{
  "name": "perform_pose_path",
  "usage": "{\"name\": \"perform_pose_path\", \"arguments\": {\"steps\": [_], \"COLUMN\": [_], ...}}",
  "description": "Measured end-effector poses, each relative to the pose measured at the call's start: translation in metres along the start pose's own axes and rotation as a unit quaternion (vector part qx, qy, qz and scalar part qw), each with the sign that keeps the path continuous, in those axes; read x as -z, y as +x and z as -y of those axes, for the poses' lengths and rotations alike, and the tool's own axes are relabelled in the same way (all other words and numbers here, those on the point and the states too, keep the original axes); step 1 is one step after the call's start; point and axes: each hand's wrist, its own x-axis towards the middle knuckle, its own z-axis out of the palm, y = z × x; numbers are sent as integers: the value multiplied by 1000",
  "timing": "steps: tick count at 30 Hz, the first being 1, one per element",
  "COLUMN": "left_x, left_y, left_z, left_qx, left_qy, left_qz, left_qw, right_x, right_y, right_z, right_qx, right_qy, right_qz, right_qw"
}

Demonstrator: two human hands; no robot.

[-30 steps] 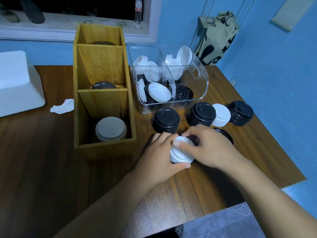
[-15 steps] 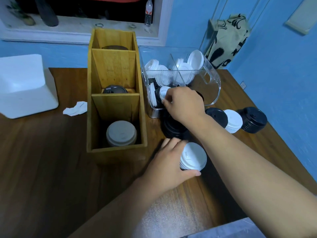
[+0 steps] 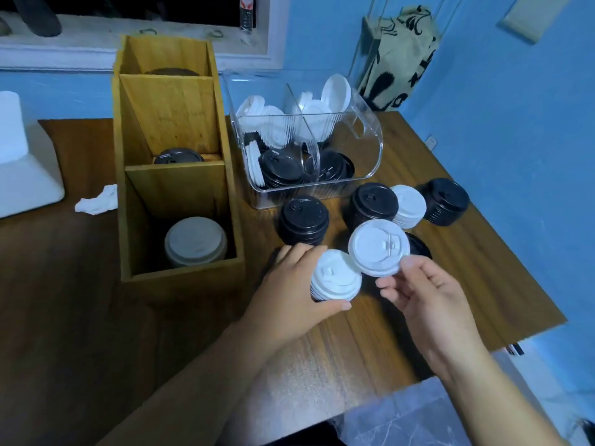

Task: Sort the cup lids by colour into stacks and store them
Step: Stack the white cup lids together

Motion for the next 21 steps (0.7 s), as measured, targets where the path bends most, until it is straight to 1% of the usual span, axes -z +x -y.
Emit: {"name": "perform_pose_path", "arguments": {"steps": [2,4,5,7,9,12,13,14,15,17,18,19,21], "left_x": [-1,-1,-1,-1,-2,-2,-2,-2,-2,-2,-2,-3,-3], "left_y": [0,0,0,0,0,0,0,0,0,-1,-1,-1,0], "left_z": [-2,-3,-4,-5,-6,-6,-6,-6,-6,-5,-5,-5,-6], "left_qx": [7,14,16,19,22,25,23,21,19,16,15,15,15], "left_qy": [6,12,14,14,15,23,21,19,20,21,22,24,28], "left_qz": [-2,-3,-2,2,7,8,7,6,4,1,-1,-2,-2], "left_qw": [1000,1000,1000,1000,1000,999,999,1000,1000,1000,1000,1000,999], "right_x": [13,23,28,36,43,50,54,59,65,76,79,82,78], "right_y": [-9,-19,-24,-37,-50,-65,-67,-66,-63,-50,-41,-30,-13], "right_z": [-8,-15,-19,-25,-30,-30,-30,-29,-27,-23,-21,-18,-14], "right_qx": [-30,-55,-61,-59,-49,-45,-21,29,97,229,273,285,254], "right_qy": [35,43,30,-34,-110,-208,-258,-313,-363,-444,-479,-507,-543], "right_qz": [-22,-40,-52,-63,-39,55,91,113,118,124,142,171,227], "right_qw": [999,997,996,996,992,976,962,943,919,857,822,795,768]}}
